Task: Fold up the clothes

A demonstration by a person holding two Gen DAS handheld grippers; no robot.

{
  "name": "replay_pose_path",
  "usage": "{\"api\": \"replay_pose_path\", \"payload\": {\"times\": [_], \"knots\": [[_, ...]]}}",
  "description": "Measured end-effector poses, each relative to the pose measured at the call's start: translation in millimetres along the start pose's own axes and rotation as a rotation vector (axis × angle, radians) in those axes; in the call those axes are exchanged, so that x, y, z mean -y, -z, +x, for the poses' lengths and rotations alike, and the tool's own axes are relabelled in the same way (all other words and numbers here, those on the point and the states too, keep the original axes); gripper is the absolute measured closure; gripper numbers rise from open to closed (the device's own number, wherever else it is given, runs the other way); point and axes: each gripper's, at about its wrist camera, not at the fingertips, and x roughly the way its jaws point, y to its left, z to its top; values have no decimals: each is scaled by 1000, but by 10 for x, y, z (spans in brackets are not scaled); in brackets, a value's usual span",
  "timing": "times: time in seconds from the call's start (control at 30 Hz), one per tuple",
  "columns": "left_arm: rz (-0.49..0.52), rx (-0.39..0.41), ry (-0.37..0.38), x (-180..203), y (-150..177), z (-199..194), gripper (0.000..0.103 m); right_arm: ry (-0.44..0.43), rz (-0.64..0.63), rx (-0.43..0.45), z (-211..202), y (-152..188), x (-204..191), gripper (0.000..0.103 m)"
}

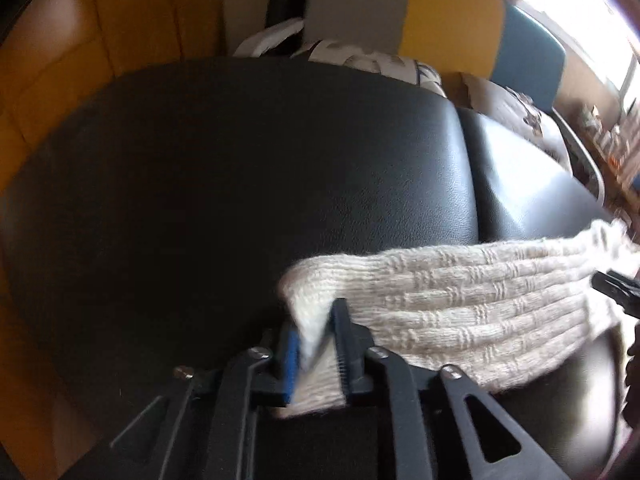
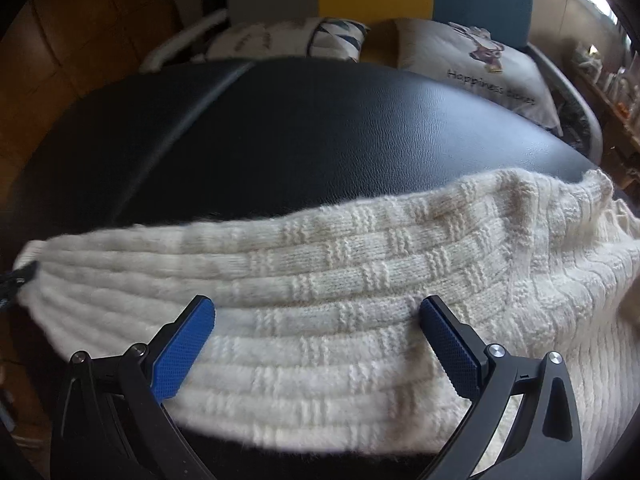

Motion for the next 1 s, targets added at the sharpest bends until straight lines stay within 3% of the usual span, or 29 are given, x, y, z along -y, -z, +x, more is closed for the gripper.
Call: {"api": "replay_pose_path", "payload": {"times": [0.17, 0.3, 0.43, 0.53, 0.67, 0.87, 0.97, 1.0], "knots": [[-114, 49, 65, -206, 94, -363, 86, -18, 18, 70, -582, 216, 463, 0], [-210, -66, 334, 80, 303, -268, 85, 80, -9, 20, -746, 467, 882, 0], [-309, -182, 597, 359, 511, -164, 84, 133, 25, -34, -633, 719, 1140, 0], [-472, -247, 655, 411, 630, 62, 82, 115, 80, -66, -491, 933, 1253, 0], [-603, -224, 650, 384, 749, 128, 81, 119, 66, -15, -499, 1044, 1246, 0], [-731, -134, 573, 340, 812, 133, 82, 130, 66, 25, -492, 1086, 1252, 0], [-759, -109, 532, 290, 807, 136, 98, 123, 73, 48, -551, 1048, 1279, 0], [-750, -101, 513, 284, 790, 129, 98, 118, 78, 55, -583, 1019, 1295, 0]]}}
